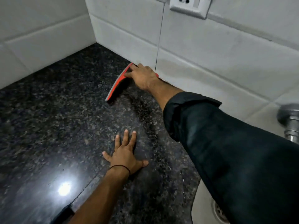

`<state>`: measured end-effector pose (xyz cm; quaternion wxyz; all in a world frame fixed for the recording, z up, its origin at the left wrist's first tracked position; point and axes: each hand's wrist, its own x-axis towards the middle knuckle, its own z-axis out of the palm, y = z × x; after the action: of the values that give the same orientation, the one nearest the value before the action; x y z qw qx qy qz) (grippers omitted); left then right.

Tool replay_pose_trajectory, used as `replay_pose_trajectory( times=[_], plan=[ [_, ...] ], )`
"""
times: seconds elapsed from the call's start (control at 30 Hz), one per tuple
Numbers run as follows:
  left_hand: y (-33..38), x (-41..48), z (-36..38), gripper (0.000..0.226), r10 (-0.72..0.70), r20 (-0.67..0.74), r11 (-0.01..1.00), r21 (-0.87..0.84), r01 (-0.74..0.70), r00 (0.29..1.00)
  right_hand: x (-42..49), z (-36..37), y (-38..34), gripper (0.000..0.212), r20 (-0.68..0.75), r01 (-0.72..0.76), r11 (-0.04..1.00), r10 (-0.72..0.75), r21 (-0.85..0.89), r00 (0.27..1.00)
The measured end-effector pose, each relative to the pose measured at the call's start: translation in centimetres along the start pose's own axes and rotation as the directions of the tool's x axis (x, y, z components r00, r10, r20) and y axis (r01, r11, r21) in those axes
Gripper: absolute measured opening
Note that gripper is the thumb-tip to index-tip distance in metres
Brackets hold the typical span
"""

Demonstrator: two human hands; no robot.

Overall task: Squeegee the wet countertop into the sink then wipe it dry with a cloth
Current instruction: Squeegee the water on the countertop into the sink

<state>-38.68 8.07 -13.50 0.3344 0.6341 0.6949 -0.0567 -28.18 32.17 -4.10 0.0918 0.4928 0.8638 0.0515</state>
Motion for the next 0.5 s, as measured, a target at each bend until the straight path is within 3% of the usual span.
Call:
replay_pose_trajectory(
  times=[0.23,0.37,0.5],
  plan=[
    [-0.2,0.1,-0.3,0.120,0.019,-0.023,1.000,-0.018,-0.019,1.000,-0.3,1.6,0.7,0.036,0.026,-0.151,0.988,0.151,-0.032,0.988],
    [-0.1,-0.3,-0.6,0.122,0.017,-0.018,0.999,-0.028,-0.017,1.000,-7.0,2.0,3.5,0.024,0.115,-0.274,0.960,0.266,0.063,0.957],
    [0.2,-0.8,-0.8,0.122,0.015,-0.023,0.999,-0.028,-0.016,1.000,-16.1,3.1,4.4,0.032,0.197,-0.420,0.898,0.392,0.129,0.899]
  ],
)
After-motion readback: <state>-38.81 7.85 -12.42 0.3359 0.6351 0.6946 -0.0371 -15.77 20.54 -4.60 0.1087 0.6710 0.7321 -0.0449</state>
